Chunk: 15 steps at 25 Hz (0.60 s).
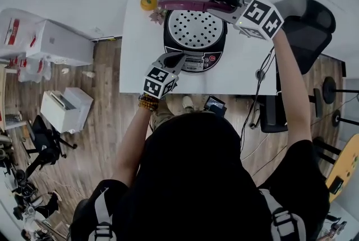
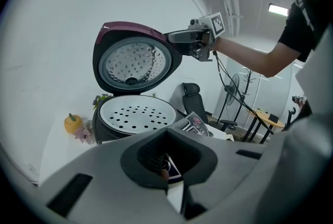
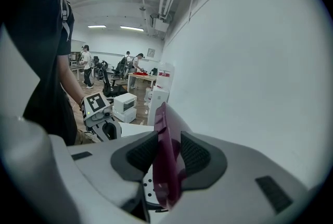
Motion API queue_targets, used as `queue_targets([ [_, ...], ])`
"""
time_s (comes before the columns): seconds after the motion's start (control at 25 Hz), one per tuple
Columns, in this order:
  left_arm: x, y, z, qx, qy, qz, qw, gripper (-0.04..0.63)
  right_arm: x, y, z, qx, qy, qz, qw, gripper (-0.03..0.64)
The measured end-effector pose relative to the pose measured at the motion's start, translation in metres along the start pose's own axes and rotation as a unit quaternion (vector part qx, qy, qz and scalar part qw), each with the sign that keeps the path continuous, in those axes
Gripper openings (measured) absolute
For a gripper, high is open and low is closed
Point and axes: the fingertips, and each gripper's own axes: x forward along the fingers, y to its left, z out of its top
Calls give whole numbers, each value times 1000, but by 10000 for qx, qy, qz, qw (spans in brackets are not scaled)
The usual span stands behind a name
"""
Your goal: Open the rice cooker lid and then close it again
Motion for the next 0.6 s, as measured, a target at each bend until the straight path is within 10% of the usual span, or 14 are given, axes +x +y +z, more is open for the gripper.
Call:
queue_targets([
  [0.6,1,1,1,2,-54,42,10000,25,9,35,-19,-318,91,-229,9992,132],
])
